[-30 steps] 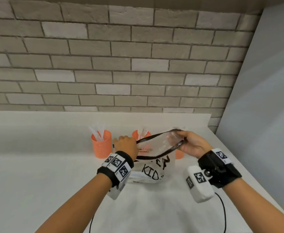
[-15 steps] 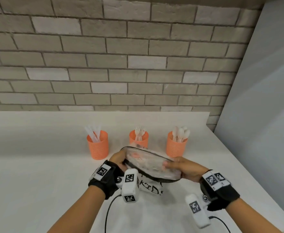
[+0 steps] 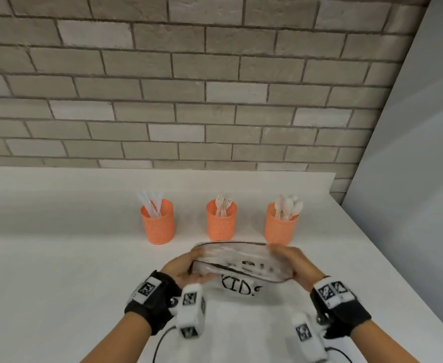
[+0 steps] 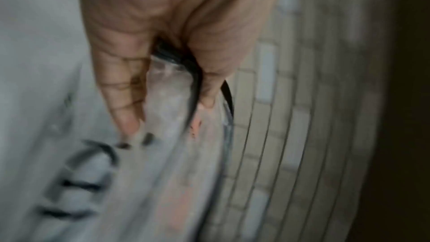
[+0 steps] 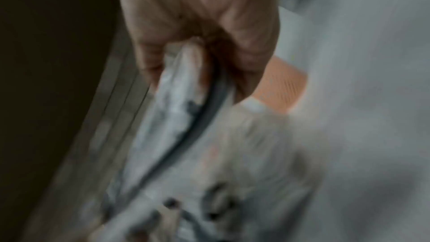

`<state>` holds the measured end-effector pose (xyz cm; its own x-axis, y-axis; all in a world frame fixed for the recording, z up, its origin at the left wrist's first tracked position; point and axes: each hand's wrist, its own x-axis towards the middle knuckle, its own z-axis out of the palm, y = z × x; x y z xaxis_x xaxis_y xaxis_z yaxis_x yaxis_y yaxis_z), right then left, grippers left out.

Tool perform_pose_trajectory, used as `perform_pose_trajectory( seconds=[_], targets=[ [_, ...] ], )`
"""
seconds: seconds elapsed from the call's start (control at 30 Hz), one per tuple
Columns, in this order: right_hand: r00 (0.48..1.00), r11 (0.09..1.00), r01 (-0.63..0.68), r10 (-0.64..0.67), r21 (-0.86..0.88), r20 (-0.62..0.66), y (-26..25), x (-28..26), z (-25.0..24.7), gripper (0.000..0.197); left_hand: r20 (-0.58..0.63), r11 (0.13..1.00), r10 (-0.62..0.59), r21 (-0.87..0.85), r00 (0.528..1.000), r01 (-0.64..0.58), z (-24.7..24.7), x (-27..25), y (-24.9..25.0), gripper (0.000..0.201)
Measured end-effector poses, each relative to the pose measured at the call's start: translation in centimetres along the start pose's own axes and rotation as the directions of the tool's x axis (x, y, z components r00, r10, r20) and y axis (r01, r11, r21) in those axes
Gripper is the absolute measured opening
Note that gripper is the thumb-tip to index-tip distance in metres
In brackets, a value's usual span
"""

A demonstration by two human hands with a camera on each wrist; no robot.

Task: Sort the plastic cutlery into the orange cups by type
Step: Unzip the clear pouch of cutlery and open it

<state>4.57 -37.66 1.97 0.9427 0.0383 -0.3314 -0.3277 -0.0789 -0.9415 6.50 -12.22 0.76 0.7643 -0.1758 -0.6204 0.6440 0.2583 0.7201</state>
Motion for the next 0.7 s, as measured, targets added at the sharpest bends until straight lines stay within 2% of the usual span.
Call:
perform_pose_trajectory(
  seconds=[0.03,0.07,0.13,0.2,0.27,0.33,0.4,0.47,0.5,0.53,0.57,0.6,0.63,0.67,0.7],
  targets=[
    [0.997,0.972,0.043,-0.028,-0.230,0.065,0.3,-0.6,0.4,0.018,-0.006,0.995,0.009,-0.101,1.000,-0.010,-0.1,0.3,0.3,0.014],
    [0.988,0.920,0.079,-0.022,-0.383,0.152,0.8,-1.0,0.7,0.018,-0.020,0.991,0.012,-0.135,1.000,-0.015,0.1,0.4,0.5,0.016],
    [0.961,0.893,0.103,0.024,-0.439,0.275,1.6,-1.3,1.2,0.021,-0.038,0.982,0.021,-0.185,0.999,-0.028,1.1,0.6,0.3,0.019],
    [0.955,0.921,0.081,0.038,-0.381,0.295,1.8,-1.5,1.1,0.024,-0.052,0.982,0.046,-0.181,0.998,-0.055,1.9,-0.1,0.0,0.027],
    [0.964,0.983,-0.025,0.073,-0.184,0.255,1.7,-1.1,0.1,0.028,-0.017,0.993,0.099,-0.064,0.995,-0.100,1.7,0.0,-0.7,0.029],
    [0.972,0.982,-0.106,0.070,0.157,0.222,1.6,-0.6,-1.3,0.028,0.017,0.958,0.151,0.245,0.988,-0.151,0.7,0.6,-0.9,0.043],
    [0.979,0.889,-0.153,0.078,0.431,0.187,1.2,-0.1,-2.3,0.028,0.111,0.758,0.189,0.615,0.976,-0.216,0.3,0.8,-1.6,0.071],
    [0.982,0.780,-0.173,0.091,0.601,0.165,1.3,0.3,-2.0,0.041,0.176,0.585,0.144,0.779,0.974,-0.227,0.0,1.3,-2.5,0.088],
    [0.982,0.730,-0.185,0.106,0.658,0.158,1.6,0.5,-1.8,0.046,0.186,0.578,0.121,0.785,0.975,-0.221,-0.1,1.5,-3.0,0.094],
    [0.979,0.675,-0.203,0.137,0.709,0.149,1.7,0.5,-1.3,0.042,0.178,0.623,0.106,0.755,0.978,-0.205,-0.1,1.5,-3.2,0.097],
    [0.977,0.646,-0.210,0.172,0.734,0.129,1.9,0.7,-1.0,0.031,0.153,0.718,0.081,0.676,0.985,-0.164,-0.1,1.7,-3.2,0.096],
    [0.973,0.627,-0.218,0.195,0.748,0.121,2.1,0.5,-0.5,0.023,0.144,0.822,0.054,0.555,0.988,-0.126,-0.2,1.7,-3.0,0.086],
    [0.972,0.653,-0.227,0.194,0.723,0.131,2.6,0.5,-0.4,0.026,0.144,0.918,0.044,0.385,0.989,-0.097,-0.3,1.4,-2.5,0.063],
    [0.968,0.698,-0.251,0.198,0.671,0.156,2.9,0.1,0.0,0.026,0.134,0.971,0.045,0.228,0.990,-0.075,-0.4,1.5,-2.0,0.036],
    [0.966,0.786,-0.257,0.196,0.562,0.167,3.3,-0.1,0.2,0.018,0.111,0.995,0.017,0.096,0.994,-0.028,-0.7,1.9,-1.5,0.020]
  ],
)
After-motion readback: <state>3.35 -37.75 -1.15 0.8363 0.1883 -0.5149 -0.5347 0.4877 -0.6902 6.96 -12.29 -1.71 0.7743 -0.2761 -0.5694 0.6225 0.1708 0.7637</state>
